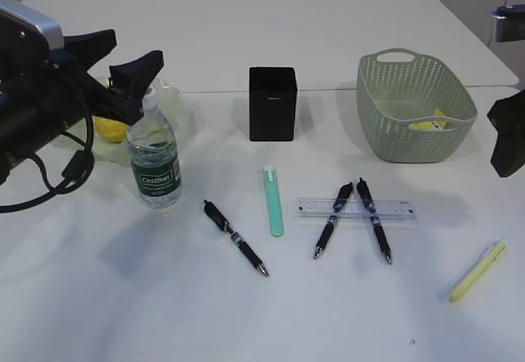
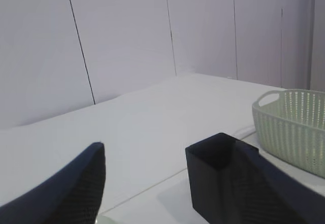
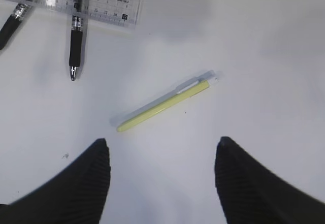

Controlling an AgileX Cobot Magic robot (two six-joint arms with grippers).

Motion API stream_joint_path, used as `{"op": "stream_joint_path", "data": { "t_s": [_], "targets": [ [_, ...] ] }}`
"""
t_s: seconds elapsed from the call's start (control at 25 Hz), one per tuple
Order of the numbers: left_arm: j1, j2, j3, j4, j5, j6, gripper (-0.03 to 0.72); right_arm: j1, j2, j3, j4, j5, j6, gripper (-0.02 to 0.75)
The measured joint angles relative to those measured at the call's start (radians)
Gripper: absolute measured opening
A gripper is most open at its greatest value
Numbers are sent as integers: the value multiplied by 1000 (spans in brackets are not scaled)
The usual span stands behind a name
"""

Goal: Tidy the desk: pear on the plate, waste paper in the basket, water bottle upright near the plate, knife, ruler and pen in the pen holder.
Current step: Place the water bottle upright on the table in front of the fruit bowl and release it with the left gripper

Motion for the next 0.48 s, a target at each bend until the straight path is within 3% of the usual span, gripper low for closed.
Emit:
{"op": "stream_joint_path", "data": {
  "t_s": [0.16,0.48],
  "targets": [
    [41,-45,0,-4,42,0,541,0,0,0,0,2,0,477],
    [201,-105,0,-180,243,-55,541,0,0,0,0,16,0,477]
  ]
}}
